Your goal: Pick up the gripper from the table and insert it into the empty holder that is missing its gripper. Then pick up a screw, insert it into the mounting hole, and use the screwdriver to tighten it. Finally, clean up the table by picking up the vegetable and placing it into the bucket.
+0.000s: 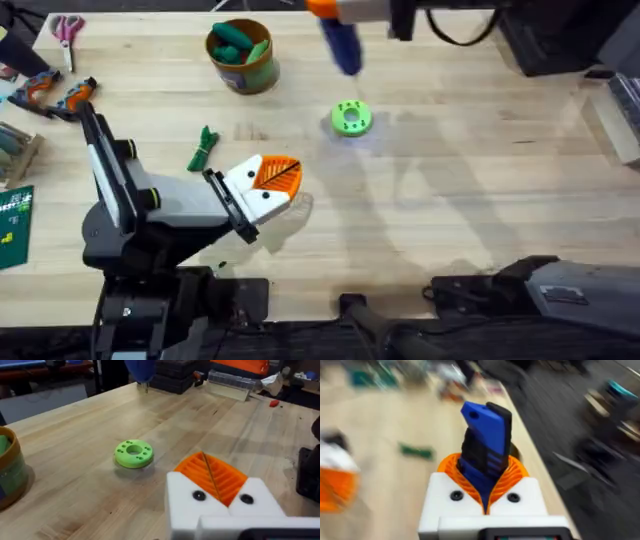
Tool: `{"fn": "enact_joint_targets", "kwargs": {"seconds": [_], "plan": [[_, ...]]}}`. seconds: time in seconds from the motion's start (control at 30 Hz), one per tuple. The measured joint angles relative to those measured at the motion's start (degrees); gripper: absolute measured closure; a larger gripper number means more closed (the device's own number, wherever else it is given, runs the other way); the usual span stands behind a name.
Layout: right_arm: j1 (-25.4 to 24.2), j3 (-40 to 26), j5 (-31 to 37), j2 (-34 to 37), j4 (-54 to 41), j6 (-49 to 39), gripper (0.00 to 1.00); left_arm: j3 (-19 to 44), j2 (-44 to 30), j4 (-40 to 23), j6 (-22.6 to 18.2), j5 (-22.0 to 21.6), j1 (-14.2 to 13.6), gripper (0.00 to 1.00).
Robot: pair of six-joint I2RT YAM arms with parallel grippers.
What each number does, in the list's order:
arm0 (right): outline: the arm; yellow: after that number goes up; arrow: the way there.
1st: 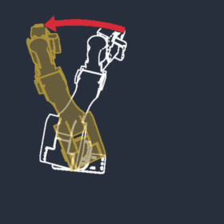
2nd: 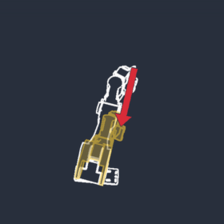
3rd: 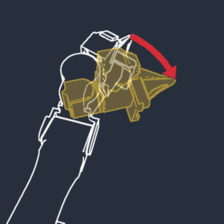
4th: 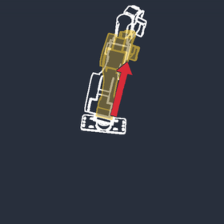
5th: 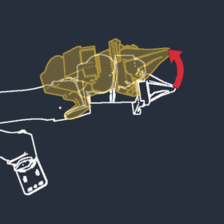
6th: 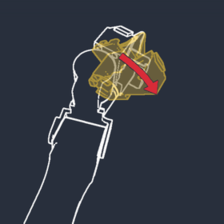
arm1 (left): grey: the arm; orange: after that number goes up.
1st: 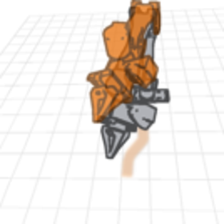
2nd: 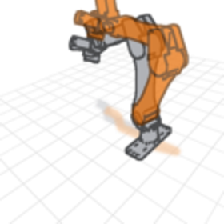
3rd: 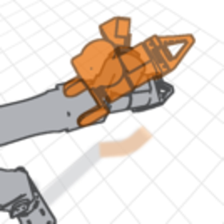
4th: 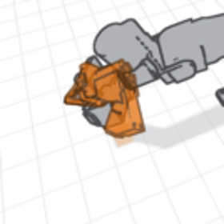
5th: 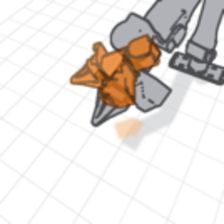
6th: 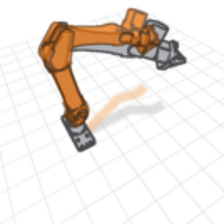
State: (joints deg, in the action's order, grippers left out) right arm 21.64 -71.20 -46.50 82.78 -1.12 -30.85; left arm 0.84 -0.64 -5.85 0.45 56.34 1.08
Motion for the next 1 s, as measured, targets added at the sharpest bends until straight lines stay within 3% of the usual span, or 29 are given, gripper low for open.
{"fn": "enact_joint_targets", "kwargs": {"seconds": [0.23, 0.53, 0.73, 1.0], "plan": [[-4.2, 0.0, 16.3, 0.4, -6.5, -23.5, 0.974, 0.0, 0.0, 0.0, 0.0, 0.0, 0.0, 0.987], [-11.9, -0.3, 23.7, 10.0, -6.3, -43.1, 0.974, 0.0, 0.0, 0.0, 0.0, 0.0, 0.0, 0.987], [-13.1, -0.3, 30.8, 17.1, -6.3, -51.7, 0.974, 0.0, 0.0, 0.0, 0.0, 0.0, 0.0, 0.987], [-15.2, -0.3, 38.1, 25.1, -6.2, -54.9, 0.974, 0.0, 0.0, 0.0, 0.0, 0.0, 0.0, 0.987]]}}
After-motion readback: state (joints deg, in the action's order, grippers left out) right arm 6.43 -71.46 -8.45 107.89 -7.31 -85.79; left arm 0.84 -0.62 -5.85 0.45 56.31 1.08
